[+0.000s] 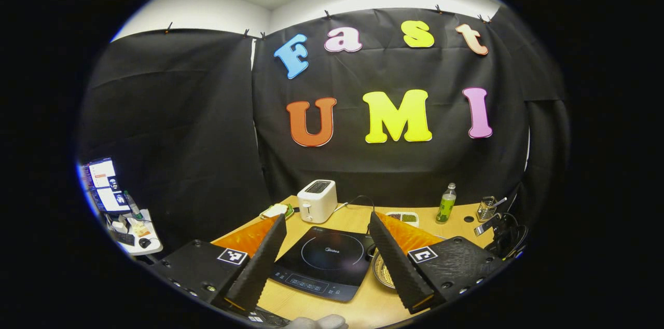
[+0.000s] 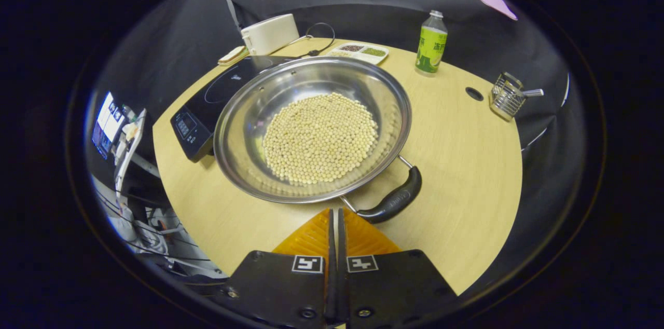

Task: First push the handle of the pot to place it horizontally, then grasp the pot with both hands and set it on the induction cooktop.

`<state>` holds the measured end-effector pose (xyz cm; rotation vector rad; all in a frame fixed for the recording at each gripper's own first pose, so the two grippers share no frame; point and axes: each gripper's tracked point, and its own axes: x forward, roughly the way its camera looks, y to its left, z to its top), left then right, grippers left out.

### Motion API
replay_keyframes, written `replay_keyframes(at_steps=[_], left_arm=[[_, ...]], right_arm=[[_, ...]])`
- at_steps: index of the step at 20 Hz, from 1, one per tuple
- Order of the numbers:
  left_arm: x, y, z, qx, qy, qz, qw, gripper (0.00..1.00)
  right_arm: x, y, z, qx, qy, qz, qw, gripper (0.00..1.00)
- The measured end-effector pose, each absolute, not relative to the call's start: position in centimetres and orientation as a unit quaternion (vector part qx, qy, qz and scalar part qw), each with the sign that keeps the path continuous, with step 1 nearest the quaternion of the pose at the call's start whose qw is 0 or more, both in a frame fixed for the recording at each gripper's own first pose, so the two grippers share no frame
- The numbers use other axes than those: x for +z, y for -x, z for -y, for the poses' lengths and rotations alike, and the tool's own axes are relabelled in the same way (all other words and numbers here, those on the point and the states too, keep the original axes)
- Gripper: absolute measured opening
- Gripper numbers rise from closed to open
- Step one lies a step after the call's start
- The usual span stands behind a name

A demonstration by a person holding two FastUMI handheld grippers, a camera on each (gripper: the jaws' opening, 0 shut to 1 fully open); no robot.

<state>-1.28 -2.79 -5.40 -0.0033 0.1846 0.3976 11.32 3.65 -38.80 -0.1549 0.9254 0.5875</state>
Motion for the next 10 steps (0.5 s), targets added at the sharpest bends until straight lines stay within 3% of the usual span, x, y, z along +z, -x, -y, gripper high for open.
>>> replay_keyframes(at_steps=[10], left_arm=[[-6.0,1.4,4.7,0.231,0.009,-0.105,0.967,0.96]], right_arm=[[-38.7,-16.0,0.3,0.275,0.085,-0.43,0.856,0.04]])
